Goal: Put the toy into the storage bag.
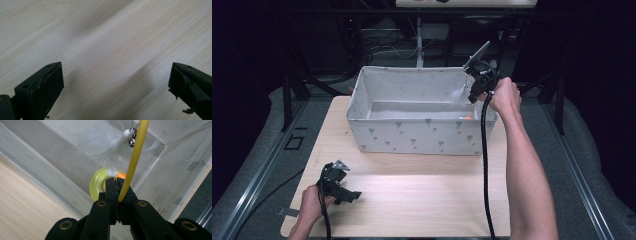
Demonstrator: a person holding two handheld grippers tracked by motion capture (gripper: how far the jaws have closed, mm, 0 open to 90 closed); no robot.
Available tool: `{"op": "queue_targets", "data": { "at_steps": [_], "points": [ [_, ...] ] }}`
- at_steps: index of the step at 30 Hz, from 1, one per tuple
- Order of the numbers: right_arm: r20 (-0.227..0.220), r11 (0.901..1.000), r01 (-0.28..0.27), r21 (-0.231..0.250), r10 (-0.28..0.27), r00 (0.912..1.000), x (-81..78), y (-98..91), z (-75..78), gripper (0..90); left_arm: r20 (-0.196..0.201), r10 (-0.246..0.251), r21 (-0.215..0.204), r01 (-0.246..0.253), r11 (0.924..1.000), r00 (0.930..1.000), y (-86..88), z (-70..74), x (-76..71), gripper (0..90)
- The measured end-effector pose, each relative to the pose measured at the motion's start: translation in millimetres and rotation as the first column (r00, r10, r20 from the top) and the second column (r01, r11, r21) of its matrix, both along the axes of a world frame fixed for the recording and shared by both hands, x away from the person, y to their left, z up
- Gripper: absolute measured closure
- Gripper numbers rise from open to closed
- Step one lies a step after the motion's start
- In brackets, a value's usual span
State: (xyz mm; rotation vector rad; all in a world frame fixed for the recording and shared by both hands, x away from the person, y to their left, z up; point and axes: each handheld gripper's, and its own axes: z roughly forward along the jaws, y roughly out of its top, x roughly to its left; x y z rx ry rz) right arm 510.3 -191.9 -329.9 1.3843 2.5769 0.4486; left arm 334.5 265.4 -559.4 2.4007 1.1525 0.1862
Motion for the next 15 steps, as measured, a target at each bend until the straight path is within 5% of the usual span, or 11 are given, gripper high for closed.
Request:
{"op": "queue_targets", "data": {
  "at_steps": [15],
  "points": [
    [-0.051, 0.9998, 0.006, -0.017, -0.007, 0.9987, -4.6, -12.0, -27.1, 88.4, 0.001, -0.002, 0.001, 0.002, 1.0000, 1.0000, -0.5, 0.0, -0.1, 0.1]
  ]
}}
